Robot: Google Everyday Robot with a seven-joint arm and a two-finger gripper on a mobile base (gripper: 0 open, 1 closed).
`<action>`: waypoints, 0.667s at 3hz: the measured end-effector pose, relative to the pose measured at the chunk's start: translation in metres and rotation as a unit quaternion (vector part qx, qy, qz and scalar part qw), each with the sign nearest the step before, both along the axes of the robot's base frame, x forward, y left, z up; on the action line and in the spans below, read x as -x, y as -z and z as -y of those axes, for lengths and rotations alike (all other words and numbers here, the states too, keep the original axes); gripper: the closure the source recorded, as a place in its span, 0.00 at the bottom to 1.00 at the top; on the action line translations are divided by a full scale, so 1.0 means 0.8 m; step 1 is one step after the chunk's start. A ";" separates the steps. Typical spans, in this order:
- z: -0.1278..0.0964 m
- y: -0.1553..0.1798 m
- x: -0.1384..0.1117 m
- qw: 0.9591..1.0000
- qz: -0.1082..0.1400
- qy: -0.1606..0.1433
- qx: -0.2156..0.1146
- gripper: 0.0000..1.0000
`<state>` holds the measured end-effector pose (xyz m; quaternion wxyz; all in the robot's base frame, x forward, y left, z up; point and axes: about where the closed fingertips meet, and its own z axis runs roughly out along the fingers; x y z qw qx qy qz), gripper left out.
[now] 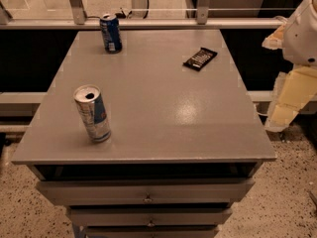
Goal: Move rxbar chocolate near redbull can
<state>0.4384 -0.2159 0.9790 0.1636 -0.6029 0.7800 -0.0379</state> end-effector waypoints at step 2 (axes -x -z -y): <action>-0.006 0.034 -0.019 0.999 -0.018 -0.023 -0.013 0.00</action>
Offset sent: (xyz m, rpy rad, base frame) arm 0.0292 0.0031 -0.0543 0.0447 0.0898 0.0798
